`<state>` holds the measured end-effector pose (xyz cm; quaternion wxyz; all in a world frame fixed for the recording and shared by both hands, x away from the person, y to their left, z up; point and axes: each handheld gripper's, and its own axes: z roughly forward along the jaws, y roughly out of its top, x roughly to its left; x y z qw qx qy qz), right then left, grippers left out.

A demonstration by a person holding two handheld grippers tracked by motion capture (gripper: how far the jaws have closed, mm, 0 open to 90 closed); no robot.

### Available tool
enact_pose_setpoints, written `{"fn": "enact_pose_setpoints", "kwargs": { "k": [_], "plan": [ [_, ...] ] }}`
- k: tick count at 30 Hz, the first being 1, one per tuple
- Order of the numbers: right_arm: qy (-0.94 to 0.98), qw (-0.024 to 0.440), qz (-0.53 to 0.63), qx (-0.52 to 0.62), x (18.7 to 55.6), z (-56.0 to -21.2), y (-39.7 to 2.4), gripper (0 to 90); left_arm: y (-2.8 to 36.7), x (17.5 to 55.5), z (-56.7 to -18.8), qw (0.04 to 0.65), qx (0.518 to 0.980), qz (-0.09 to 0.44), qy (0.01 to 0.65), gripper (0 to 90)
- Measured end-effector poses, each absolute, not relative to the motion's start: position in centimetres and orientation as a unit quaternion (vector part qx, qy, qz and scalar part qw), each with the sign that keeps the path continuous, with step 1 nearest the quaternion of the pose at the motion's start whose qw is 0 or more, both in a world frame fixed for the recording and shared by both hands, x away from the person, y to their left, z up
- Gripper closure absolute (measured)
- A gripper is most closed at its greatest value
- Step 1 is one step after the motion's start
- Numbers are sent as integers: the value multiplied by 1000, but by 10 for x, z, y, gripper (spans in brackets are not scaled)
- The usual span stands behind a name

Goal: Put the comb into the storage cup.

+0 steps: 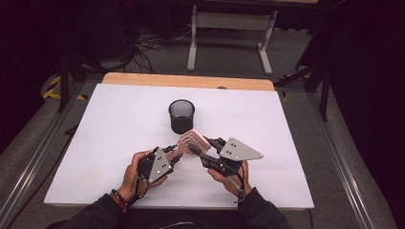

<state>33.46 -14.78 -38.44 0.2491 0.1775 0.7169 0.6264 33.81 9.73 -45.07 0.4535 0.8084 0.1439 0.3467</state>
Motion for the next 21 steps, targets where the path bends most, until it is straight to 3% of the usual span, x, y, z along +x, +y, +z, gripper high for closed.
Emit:
{"fn": "enact_pose_setpoints", "kwargs": {
  "k": [21],
  "plan": [
    [703,309,609,199,338,-376,-178,632,129,346,-438,484,794,331,160,379]
  ]
}}
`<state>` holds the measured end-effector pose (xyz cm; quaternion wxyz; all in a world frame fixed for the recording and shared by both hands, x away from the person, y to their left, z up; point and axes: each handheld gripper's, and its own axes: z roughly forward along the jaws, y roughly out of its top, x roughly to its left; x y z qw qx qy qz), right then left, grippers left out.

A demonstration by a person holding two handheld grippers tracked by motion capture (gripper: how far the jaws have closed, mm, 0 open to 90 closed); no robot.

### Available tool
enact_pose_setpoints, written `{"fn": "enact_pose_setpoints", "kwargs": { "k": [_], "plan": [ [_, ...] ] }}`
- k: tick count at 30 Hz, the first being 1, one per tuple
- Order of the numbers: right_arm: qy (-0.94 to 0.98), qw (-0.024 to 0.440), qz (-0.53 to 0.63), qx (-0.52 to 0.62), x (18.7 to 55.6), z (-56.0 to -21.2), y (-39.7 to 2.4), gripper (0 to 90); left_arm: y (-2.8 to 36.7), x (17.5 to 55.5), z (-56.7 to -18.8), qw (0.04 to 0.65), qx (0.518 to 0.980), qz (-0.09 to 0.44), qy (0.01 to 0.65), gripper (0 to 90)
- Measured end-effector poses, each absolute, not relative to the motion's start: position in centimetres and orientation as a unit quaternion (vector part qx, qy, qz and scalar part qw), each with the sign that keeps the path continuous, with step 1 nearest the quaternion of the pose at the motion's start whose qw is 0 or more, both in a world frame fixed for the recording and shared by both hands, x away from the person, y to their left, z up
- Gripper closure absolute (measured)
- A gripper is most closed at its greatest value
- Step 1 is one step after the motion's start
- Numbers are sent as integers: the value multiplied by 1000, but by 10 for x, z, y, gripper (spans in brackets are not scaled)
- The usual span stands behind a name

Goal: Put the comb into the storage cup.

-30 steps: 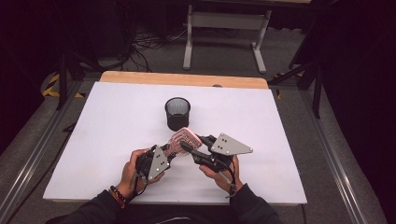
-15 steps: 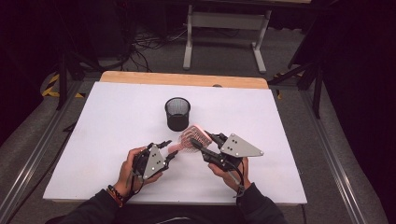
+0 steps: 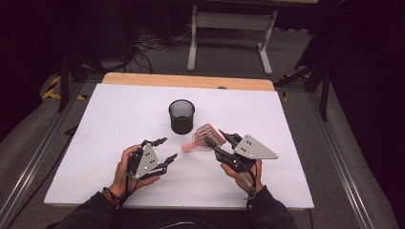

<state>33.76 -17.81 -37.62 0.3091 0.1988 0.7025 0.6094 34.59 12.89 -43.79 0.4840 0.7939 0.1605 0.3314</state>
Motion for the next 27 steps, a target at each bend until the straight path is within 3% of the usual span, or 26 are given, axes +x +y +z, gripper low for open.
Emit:
{"fn": "enact_pose_setpoints", "kwargs": {
  "k": [11,21,27],
  "plan": [
    [694,322,608,212,340,-374,-187,632,160,350,-437,493,788,321,183,194],
    [687,334,607,220,340,-371,-193,632,187,350,-443,494,792,298,198,98],
    [679,340,610,225,341,-367,-200,631,204,349,-444,510,786,284,203,84]
  ]
}}
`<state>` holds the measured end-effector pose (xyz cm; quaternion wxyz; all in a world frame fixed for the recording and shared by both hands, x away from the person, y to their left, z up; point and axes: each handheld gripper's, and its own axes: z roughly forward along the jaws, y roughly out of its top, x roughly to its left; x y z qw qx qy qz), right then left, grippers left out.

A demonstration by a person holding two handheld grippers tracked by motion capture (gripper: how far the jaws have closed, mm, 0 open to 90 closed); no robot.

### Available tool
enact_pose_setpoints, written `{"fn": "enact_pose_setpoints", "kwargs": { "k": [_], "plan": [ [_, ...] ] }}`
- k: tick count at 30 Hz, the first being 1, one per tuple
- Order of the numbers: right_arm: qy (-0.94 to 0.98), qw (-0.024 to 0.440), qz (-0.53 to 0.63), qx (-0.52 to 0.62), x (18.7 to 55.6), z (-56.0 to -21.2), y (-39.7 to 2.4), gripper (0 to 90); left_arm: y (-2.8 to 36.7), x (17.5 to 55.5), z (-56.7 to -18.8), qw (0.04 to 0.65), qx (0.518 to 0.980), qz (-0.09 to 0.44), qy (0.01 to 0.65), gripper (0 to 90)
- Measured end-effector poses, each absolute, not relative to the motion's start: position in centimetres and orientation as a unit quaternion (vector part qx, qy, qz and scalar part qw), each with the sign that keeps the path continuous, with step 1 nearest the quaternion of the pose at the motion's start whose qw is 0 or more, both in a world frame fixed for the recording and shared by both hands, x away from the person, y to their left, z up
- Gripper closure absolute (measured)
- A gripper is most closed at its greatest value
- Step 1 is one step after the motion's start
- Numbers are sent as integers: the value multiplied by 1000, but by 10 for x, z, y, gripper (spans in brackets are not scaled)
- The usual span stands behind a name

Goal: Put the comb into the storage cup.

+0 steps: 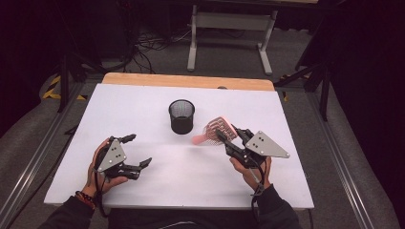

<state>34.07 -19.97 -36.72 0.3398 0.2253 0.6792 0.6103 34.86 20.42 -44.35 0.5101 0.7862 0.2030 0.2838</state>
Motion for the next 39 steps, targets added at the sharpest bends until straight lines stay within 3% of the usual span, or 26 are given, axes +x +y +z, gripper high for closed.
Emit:
{"fn": "enact_pose_setpoints", "kwargs": {
  "k": [39],
  "plan": [
    [621,388,642,227,352,-317,-222,632,236,338,-456,516,774,283,234,61]
  ]
}}
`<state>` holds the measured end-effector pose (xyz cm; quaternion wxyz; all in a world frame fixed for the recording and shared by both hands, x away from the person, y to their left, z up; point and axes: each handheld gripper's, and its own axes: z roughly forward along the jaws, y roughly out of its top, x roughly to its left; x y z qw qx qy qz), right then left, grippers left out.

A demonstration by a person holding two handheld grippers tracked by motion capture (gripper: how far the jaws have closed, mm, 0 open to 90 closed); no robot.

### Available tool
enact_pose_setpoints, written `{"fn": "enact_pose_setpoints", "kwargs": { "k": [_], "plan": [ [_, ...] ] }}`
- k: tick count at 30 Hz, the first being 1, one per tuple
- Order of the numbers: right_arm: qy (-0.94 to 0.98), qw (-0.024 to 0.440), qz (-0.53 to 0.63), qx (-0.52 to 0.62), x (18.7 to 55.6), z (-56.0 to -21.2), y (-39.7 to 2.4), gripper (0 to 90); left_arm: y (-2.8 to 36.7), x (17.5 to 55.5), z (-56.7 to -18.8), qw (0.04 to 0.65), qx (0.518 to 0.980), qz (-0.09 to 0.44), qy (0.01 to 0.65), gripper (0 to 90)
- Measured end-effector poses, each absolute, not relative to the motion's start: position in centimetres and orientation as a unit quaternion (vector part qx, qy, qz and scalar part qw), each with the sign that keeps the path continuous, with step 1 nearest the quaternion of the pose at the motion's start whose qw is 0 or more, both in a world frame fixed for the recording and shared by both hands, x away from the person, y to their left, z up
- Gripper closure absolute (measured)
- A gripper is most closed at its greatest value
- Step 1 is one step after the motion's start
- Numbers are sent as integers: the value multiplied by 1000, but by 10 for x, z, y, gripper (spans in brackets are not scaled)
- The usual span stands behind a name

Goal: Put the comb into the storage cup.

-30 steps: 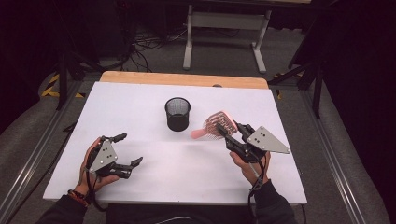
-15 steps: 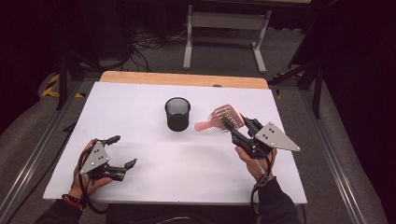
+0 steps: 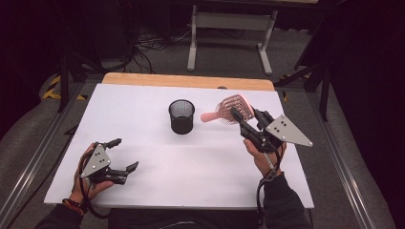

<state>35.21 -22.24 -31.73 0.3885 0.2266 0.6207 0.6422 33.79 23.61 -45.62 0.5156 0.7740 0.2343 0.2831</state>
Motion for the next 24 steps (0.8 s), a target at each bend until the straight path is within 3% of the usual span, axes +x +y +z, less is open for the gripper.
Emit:
{"fn": "enact_pose_setpoints", "kwargs": {
  "k": [24],
  "plan": [
    [620,388,644,225,385,-298,-191,632,234,337,-456,520,772,281,235,65]
  ]
}}
